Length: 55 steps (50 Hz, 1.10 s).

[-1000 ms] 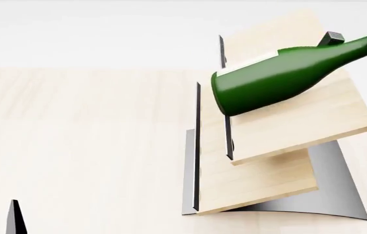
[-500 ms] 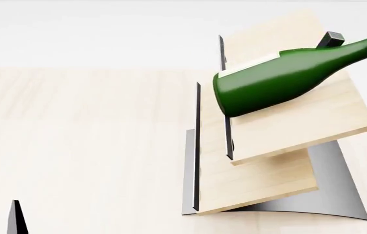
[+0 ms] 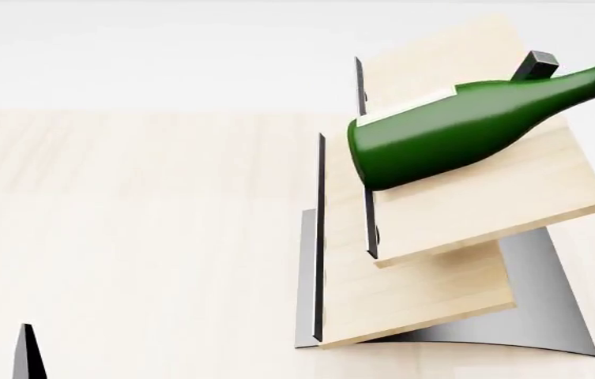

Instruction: Put the wine bottle on the wine rack.

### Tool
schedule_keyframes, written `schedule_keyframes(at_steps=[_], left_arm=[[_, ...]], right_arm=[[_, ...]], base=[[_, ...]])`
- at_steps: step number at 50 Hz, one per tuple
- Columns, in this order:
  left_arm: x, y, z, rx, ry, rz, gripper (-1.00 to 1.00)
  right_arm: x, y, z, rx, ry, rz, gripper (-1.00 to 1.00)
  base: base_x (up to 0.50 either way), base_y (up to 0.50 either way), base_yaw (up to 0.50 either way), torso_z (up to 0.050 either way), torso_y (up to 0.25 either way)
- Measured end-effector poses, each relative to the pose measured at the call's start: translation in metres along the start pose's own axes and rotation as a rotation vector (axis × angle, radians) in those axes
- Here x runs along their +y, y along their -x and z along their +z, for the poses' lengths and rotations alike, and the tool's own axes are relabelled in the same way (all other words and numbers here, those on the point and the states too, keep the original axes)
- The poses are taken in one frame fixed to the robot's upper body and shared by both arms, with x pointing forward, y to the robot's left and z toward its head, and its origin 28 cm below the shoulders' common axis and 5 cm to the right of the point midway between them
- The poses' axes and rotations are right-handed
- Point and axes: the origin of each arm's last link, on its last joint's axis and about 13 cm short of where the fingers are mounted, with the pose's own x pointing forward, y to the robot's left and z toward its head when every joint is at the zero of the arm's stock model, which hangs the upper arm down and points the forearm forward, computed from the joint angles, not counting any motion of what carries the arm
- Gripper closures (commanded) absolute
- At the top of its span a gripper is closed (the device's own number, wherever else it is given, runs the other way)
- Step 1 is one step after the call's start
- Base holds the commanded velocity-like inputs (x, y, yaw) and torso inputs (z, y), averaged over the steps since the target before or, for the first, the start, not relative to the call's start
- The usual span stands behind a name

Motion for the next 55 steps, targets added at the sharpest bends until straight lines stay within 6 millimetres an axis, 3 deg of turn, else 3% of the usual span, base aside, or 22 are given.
schedule_keyframes(at_steps=[3,4,36,55], left_arm=[[0.0,0.0,0.0,0.0,0.0,0.0,-1.0],[0.0,0.0,0.0,0.0,0.0,0.0,-1.0],[0.0,0.0,0.0,0.0,0.0,-0.001,-1.0],[-0.001,0.0,0.0,0.0,-0.001,-0.006,-1.0]], right_arm=[[-0.001,0.0,0.0,-0.001,-0.001,0.0,1.0],[-0.001,0.0,0.0,-0.001,-0.001,-0.001,-1.0],[0.001,0.002,0.002,0.007,0.008,0.025,-1.0],[0.007,0.032,0.026,-0.081,-0.001,0.051,-1.0]], base=[[0.0,0.0,0.0,0.0,0.003],[0.0,0.0,0.0,0.0,0.0],[0.0,0.0,0.0,0.0,0.0],[0.0,0.0,0.0,0.0,0.0]])
